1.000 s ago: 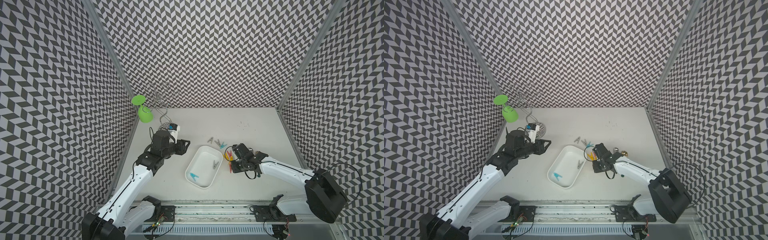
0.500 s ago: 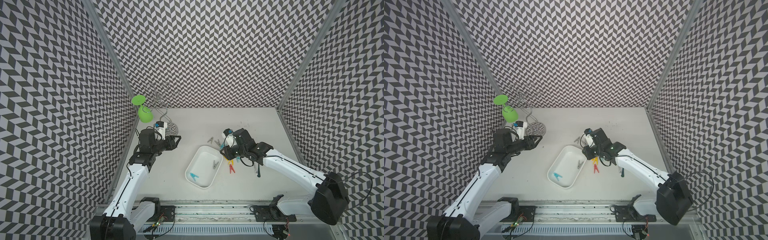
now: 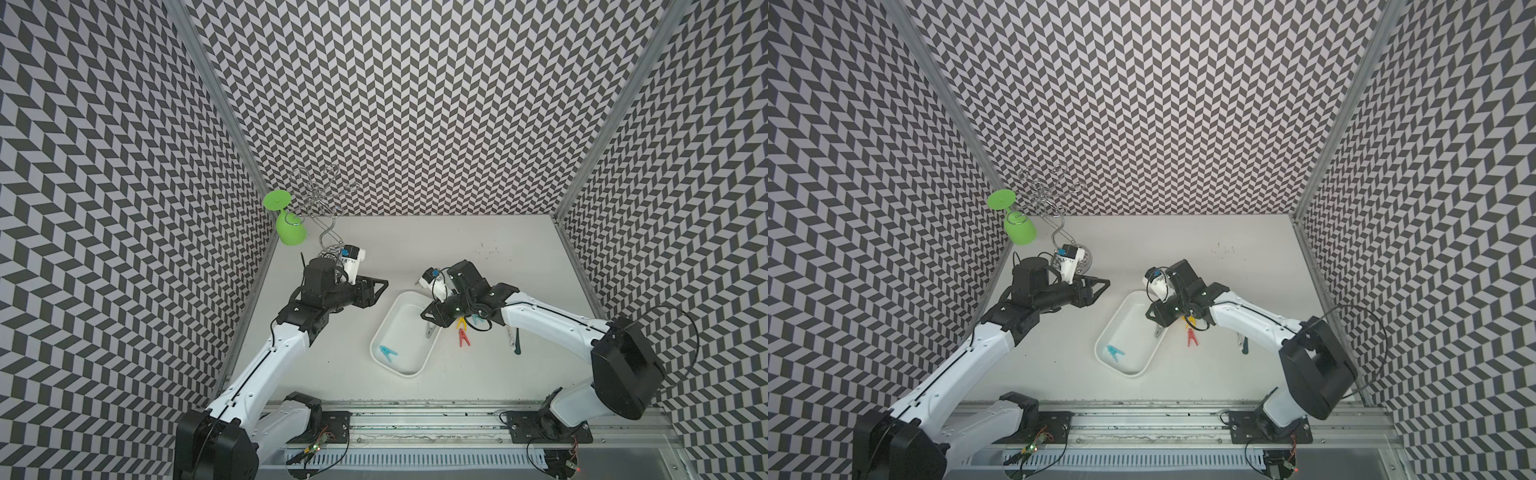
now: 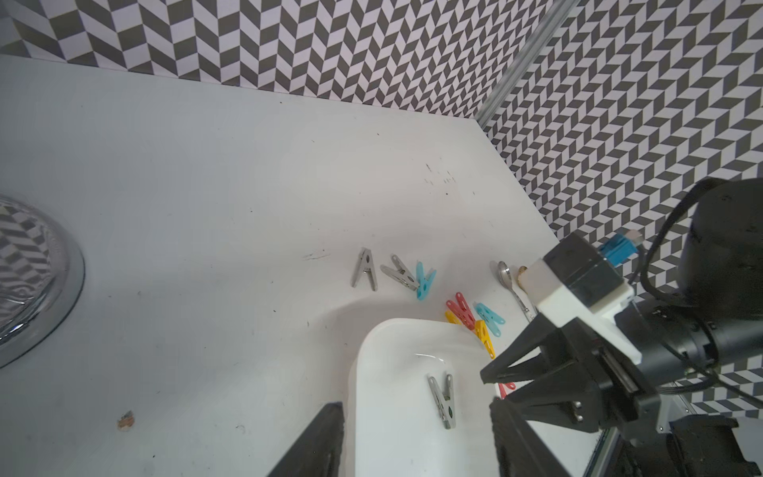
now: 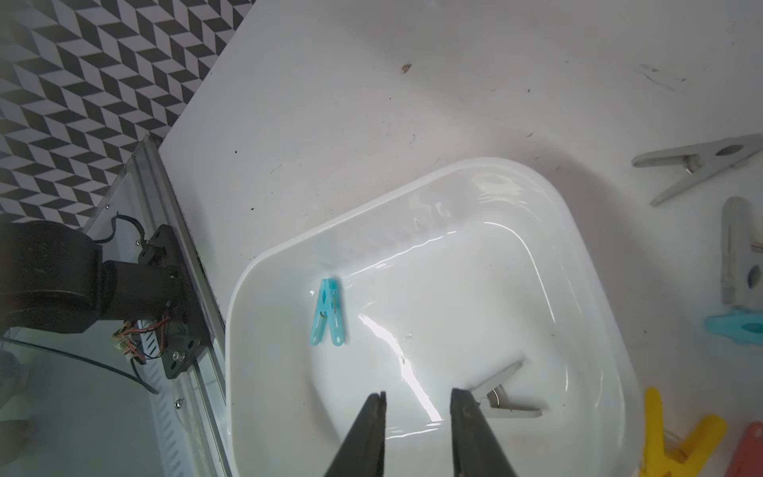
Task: Take the clothespins out of the storage box
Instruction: Pick up the clothespin from the storage box.
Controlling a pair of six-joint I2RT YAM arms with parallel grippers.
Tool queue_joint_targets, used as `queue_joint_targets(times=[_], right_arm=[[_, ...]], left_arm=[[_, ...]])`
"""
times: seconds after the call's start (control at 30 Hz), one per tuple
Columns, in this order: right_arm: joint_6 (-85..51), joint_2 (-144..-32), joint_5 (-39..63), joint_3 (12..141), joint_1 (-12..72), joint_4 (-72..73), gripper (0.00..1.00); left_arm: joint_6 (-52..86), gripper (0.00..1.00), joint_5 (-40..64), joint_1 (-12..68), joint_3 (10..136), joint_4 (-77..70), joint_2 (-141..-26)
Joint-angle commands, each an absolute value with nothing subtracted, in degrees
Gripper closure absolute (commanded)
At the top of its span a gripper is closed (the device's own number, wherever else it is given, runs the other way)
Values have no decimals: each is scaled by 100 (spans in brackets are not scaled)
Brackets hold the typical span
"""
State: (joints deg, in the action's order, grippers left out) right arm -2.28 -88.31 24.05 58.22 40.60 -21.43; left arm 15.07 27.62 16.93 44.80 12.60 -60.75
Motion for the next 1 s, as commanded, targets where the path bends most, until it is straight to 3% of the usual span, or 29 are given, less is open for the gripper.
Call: queue_joint_targets(times=[0.0, 0.17, 0.4, 0.63, 0.97], right_arm=[[145, -9073, 2302, 6211, 4280, -2076, 69], [480, -9649, 2027, 6868, 4636, -3207, 65], [741, -10441, 2579, 7669, 5105, -4114, 60], [589, -10962, 2297, 7671, 5545, -3733, 56], [248, -11189, 1668, 7322, 5823, -2917, 61]], left_arm=[[1443, 38, 2198, 1679, 4428, 1095, -5979], [1673, 36, 2030, 1683, 4480, 1434, -6059], [1776, 32, 1500, 1679, 4567, 2153, -5703], [1765, 28, 1027, 1673, 4592, 2724, -5327], [1855, 23, 922, 1740, 4652, 2883, -5032]])
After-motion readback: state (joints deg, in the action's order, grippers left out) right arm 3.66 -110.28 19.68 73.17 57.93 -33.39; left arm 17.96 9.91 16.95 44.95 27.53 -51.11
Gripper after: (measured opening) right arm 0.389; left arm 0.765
